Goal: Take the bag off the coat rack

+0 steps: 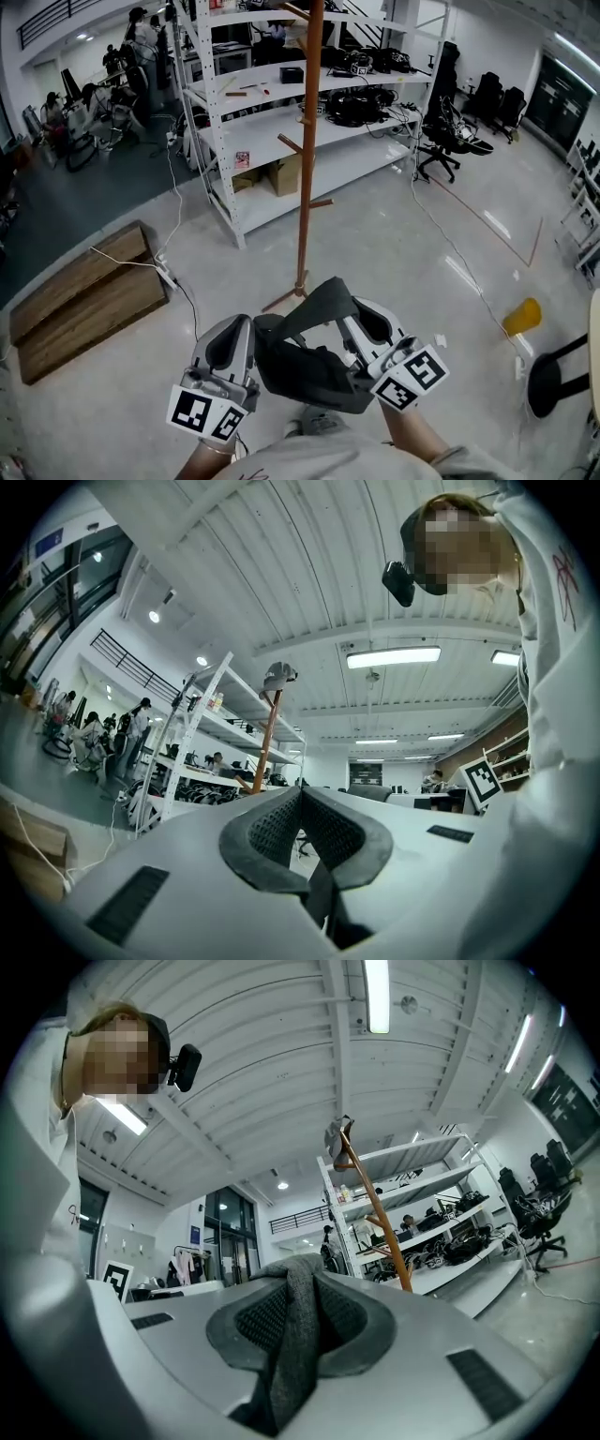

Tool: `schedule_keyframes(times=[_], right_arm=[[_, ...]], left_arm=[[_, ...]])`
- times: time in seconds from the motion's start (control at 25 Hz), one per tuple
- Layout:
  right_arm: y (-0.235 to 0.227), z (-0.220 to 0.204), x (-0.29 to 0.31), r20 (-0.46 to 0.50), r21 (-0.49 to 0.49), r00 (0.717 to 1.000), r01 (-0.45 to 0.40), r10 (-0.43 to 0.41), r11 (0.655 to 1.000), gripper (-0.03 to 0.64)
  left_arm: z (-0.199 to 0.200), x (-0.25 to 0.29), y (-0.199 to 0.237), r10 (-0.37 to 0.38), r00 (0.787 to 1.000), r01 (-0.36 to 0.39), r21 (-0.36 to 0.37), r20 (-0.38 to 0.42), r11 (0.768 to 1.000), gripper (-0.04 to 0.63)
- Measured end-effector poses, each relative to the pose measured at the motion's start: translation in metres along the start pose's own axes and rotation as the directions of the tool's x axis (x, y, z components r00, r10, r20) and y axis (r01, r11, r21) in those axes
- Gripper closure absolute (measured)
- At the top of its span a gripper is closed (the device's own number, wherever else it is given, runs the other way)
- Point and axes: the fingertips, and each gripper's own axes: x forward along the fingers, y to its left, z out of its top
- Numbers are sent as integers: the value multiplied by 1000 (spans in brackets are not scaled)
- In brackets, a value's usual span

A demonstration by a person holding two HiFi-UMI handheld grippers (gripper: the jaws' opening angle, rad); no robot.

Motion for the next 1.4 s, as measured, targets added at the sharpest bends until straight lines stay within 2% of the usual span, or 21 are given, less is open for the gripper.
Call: schedule_keyframes(times=[0.16, 0.4, 0.8, 1.4], right_arm=[[14, -6, -11, -11, 16, 1000, 3, -3, 1000, 548], [38, -16, -29, -42, 33, 998, -39, 41, 999, 548], [50, -18, -28, -62, -23, 989, -136, 134, 990, 547], [41, -9, -33, -43, -37, 991, -131, 129, 991, 548]], left_arm=[[0, -11, -6, -15, 1000, 15, -5, -2, 1000, 577], [0, -25, -18, -14, 1000, 14, -3, -2, 1000, 577], [0, -24, -27, 19, 1000, -19, 12, 12, 1000, 577], [4, -22, -34, 34, 998, -35, 21, 43, 999, 577]])
